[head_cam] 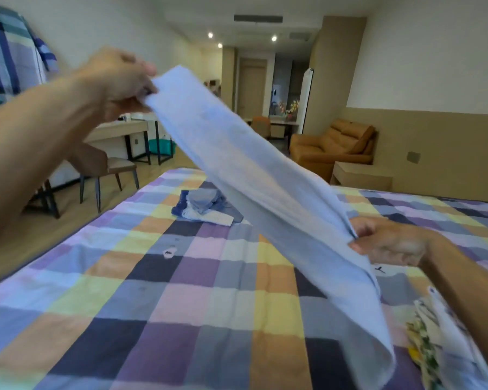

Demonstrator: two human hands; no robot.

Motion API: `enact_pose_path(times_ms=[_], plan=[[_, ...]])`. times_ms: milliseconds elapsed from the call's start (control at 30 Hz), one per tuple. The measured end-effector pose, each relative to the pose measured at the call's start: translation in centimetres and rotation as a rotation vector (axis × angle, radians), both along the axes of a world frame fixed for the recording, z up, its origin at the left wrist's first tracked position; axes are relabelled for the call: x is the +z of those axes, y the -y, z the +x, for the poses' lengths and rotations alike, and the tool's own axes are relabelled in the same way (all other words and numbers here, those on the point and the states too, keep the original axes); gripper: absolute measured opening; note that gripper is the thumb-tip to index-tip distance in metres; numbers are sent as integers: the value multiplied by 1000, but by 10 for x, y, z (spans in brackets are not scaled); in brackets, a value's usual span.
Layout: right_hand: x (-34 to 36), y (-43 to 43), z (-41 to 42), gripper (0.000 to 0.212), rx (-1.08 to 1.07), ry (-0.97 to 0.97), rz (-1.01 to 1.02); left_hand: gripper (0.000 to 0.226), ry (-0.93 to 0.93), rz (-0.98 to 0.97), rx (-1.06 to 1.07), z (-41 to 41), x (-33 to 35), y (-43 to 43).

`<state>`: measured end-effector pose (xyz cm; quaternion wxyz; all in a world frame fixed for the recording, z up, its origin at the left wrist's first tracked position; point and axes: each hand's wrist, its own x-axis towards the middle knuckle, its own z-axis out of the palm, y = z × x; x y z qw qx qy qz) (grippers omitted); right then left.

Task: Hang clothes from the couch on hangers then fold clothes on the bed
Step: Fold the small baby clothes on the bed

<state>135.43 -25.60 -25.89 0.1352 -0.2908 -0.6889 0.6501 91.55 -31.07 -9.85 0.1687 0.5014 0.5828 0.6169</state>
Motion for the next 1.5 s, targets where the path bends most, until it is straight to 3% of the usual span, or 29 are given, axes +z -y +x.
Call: enact_pose_path(times_ms=[100,167,233,267,333,433,533,600,700,800,867,933,1100,1233,1367,1500], plan=[[-22,9,-8,5,-90,210,87,35,-94,-204,67,-62,-101,2],[-55,15,-19,12,-91,390,175,36,-132,-396,95,-94,-191,13],[-99,17,-31,10,-28,573,209,19,-175,-632,159,-114,-276,25],[-123,18,-34,6,-23,687,251,15,-237,-742,193,-121,-312,30],[-160,17,-36,14,-67,869,395,30,-463,-864,245,-120,-358,37],[-180,23,-31,25,-234,771,437,42,-699,-590,125,-82,-373,34],[-170,35,-24,29,-395,522,235,36,-777,-293,-319,-22,-365,38],[-159,43,-23,24,-483,309,11,38,-834,-272,-561,14,-360,43],[-148,50,-20,17,-536,141,-167,50,-1001,-292,-707,45,-366,47],[-161,52,-14,11,-529,346,-53,46,-1127,-249,-689,53,-380,48],[-178,55,-11,15,-477,611,107,28,-1219,-140,-657,56,-386,50],[-191,55,-8,19,-472,695,201,10,-1286,-34,-639,60,-387,52],[-192,60,-7,18,-571,631,329,10,-1103,-105,-703,51,-359,66],[-202,74,-13,32,-526,881,537,23,-1046,-275,-817,51,-367,69],[-205,81,-21,37,-476,869,526,30,-941,-218,-703,58,-381,66],[-187,77,-14,21,-533,576,260,18,-947,-140,-623,74,-387,58]])
